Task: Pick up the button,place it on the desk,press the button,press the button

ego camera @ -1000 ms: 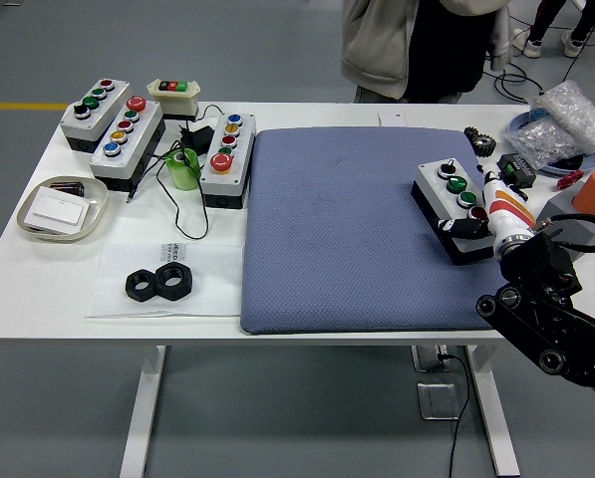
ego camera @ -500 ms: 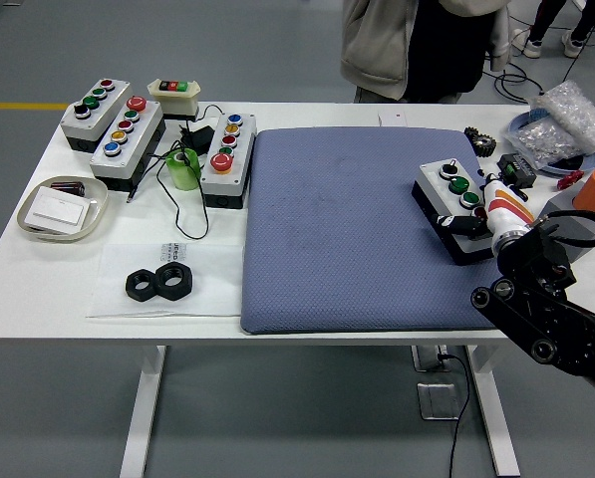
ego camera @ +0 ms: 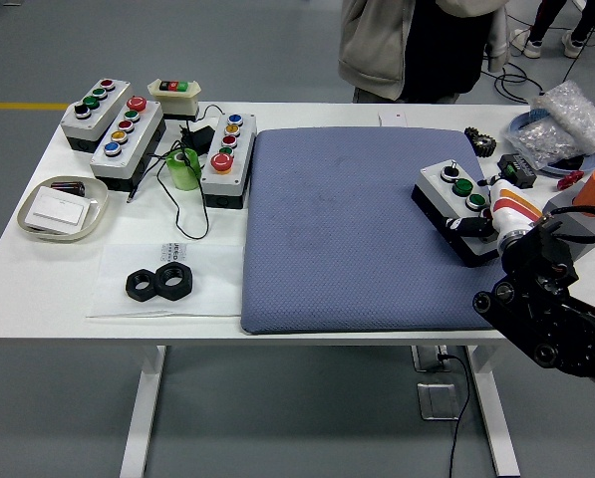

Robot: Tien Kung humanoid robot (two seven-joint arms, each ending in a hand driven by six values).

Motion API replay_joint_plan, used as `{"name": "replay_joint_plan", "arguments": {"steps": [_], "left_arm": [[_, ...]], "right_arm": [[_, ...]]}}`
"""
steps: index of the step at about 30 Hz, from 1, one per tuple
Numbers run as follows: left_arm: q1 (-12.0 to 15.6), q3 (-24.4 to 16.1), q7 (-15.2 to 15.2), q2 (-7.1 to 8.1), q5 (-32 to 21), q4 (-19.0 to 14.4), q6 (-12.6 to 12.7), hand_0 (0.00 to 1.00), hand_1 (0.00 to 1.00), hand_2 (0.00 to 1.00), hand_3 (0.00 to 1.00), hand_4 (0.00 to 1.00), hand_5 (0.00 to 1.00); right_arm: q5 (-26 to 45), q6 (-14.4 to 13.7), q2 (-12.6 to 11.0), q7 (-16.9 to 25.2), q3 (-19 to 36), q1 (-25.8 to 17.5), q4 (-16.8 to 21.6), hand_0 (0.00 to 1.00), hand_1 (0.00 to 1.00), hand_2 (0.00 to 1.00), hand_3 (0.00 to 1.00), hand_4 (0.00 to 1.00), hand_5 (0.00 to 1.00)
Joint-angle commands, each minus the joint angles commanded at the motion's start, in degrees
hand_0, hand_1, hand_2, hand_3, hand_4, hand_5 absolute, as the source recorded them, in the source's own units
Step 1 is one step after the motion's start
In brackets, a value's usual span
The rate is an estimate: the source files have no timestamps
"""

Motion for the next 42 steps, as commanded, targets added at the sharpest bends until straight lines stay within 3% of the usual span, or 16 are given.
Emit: {"name": "replay_joint_plan", "arguments": {"steps": [2,3,10,16,24,27,38,39,42], "left_arm": [[0.0,0.03,-0.03,0.0,-0.06,0.01,0.01,0.772,0.802,0.883,0.801,0.567,0.998],[-0.04,0.16,-0.09,0.02,-0.23,0.0,0.03,0.772,0.803,0.883,0.801,0.566,0.998],[-0.09,0.28,-0.15,0.04,-0.39,0.03,0.06,0.772,0.802,0.884,0.802,0.565,0.998],[0.0,0.02,-0.05,0.0,-0.06,0.11,0.02,0.772,0.803,0.884,0.802,0.563,0.998],[0.27,-0.62,0.3,-0.08,0.86,0.19,0.02,0.772,0.803,0.885,0.802,0.564,0.998],[0.31,-0.66,0.3,-0.07,0.9,0.19,0.01,0.773,0.804,0.885,0.803,0.565,0.998],[0.3,-0.53,0.2,-0.05,0.83,0.16,0.04,0.773,0.803,0.885,0.803,0.564,0.998],[0.28,-0.5,0.18,-0.05,0.77,0.15,0.05,0.773,0.803,0.885,0.804,0.563,0.998],[0.23,-0.49,0.2,-0.03,0.77,0.13,0.05,0.773,0.803,0.885,0.804,0.563,0.998]], "right_arm": [[-0.12,0.15,-0.24,0.25,-0.31,0.05,0.18,0.357,0.354,0.464,0.696,0.851,0.055],[-0.11,0.41,-0.83,1.1,-1.04,0.13,0.84,0.289,0.266,0.413,0.582,0.822,0.025],[0.15,-0.01,-3.91,7.41,-4.83,0.57,4.29,0.273,0.247,0.4,0.548,0.799,0.002],[2.39,-0.35,-7.12,18.06,-7.73,0.71,8.88,0.261,0.237,0.394,0.538,0.79,0.002],[1.52,6.13,-11.23,36.08,-12.87,2.33,14.71,0.256,0.231,0.387,0.537,0.792,0.002],[0.06,6.86,-12.07,40.48,-15.16,3.07,15.89,0.254,0.229,0.388,0.538,0.796,0.002],[-7.11,10.55,-11.23,41.07,-17.84,4.48,14.11,0.262,0.241,0.394,0.557,0.824,0.009],[-7.71,11.34,-11.17,40.86,-17.67,4.48,13.91,0.376,0.391,0.476,0.776,0.936,0.127],[-8.86,13.62,-11.13,40.73,-17.1,4.38,13.72,0.376,0.391,0.476,0.776,0.936,0.127]]}}
